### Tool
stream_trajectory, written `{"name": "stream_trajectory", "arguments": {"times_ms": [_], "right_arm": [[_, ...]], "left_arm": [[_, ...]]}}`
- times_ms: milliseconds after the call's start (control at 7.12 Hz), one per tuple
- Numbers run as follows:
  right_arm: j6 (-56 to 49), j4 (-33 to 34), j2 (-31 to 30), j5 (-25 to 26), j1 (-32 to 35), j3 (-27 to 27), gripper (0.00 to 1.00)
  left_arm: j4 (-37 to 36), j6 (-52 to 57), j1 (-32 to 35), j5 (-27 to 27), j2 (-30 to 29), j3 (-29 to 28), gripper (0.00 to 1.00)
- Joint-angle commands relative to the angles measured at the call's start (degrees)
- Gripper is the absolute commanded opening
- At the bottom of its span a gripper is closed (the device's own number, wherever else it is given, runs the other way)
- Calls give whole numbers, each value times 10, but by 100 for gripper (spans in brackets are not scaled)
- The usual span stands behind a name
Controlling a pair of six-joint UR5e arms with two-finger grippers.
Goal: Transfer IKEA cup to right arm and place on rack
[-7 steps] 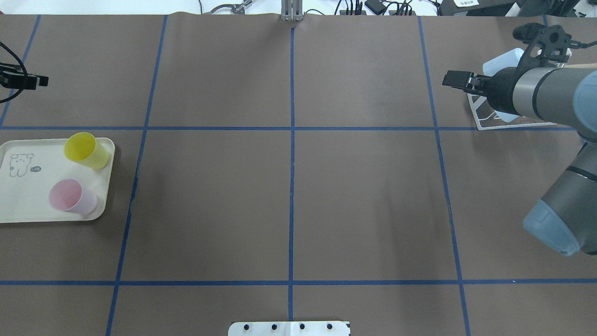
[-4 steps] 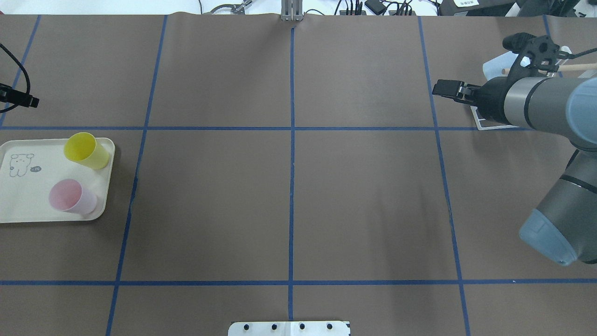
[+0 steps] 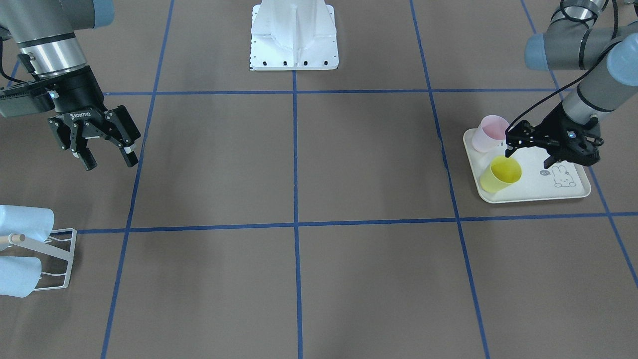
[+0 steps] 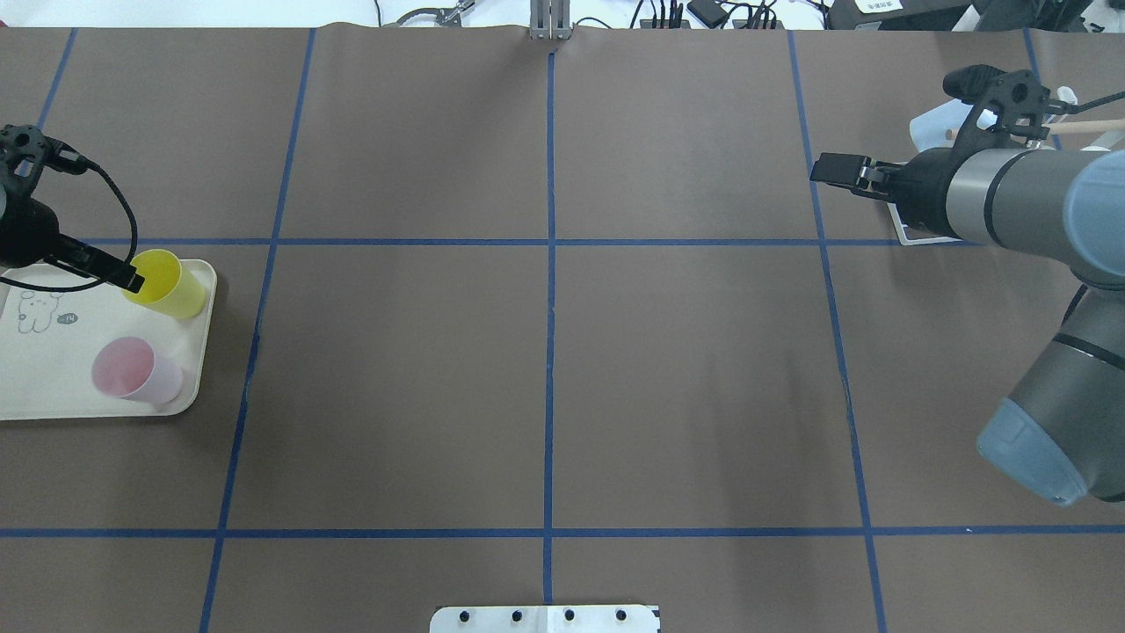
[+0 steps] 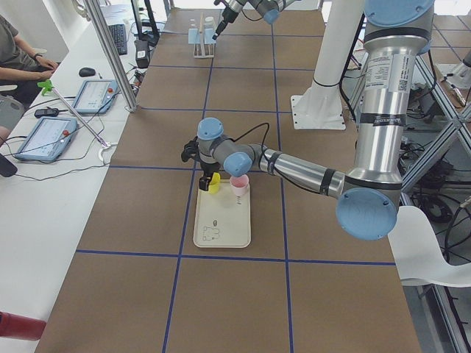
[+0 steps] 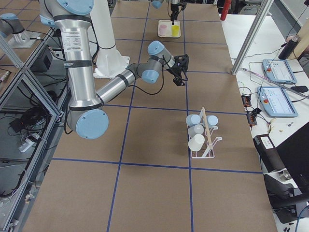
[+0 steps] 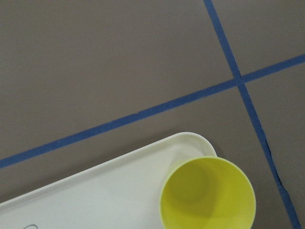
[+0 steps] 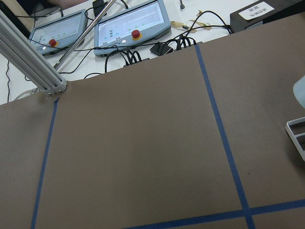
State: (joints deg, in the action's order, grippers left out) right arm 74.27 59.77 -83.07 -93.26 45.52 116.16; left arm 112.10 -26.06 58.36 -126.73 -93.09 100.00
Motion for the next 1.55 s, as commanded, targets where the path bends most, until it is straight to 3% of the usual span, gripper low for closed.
{"name": "stream_trajectory", "arguments": {"times_ms": [0,983,1405], "right_arm": [[0,0,-2,0,-2,0,100],[0,0,-7,7,-4,-1,100],[1,0,-10,10,-5,-1,100]], "left_arm": [[-4,-6,-4,-25,3,-6,94],[-4,-17,9,-29,-17,-31,81],[-1,-36,9,-26,-57,-66,72]]}}
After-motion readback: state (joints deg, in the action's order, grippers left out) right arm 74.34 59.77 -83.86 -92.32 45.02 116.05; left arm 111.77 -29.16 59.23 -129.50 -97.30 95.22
